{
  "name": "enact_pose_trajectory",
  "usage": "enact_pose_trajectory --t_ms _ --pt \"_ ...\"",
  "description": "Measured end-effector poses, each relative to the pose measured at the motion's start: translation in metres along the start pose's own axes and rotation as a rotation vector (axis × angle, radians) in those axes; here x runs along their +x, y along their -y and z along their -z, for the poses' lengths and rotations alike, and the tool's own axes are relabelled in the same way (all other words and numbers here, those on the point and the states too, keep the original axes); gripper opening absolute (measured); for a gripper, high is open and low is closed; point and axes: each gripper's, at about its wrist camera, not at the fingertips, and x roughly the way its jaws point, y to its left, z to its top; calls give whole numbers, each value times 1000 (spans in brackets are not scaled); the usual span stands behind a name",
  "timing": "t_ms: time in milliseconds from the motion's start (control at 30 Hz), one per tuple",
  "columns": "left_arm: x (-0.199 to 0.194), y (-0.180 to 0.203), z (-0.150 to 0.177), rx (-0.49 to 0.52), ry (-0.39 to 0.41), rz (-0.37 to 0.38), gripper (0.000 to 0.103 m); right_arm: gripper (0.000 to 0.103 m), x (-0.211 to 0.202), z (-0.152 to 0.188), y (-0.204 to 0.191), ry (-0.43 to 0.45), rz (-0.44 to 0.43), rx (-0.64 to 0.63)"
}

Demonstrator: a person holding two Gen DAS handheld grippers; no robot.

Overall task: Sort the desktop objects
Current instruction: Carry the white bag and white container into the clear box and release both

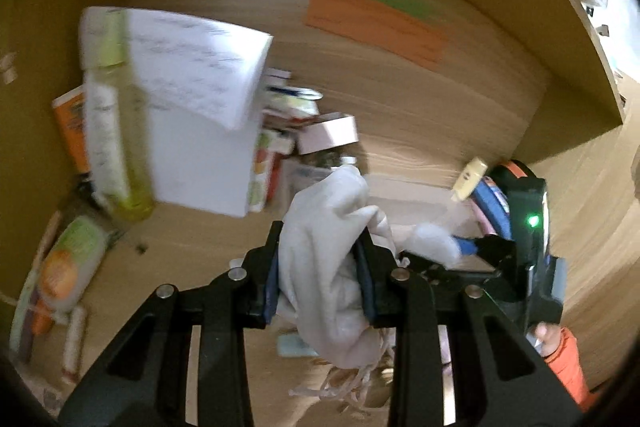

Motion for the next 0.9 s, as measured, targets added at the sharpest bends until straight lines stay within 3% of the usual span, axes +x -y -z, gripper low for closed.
enact_pose_trajectory --t_ms 267,500,900 --pt "62 34 -14 65 -116 48 32 63 3 1 3 -17 -29 24" --pt "106 44 0 109 -236 58 32 63 7 3 7 -63 -63 45" --pt "114 44 10 116 -278 58 33 63 8 4 6 -80 -67 47"
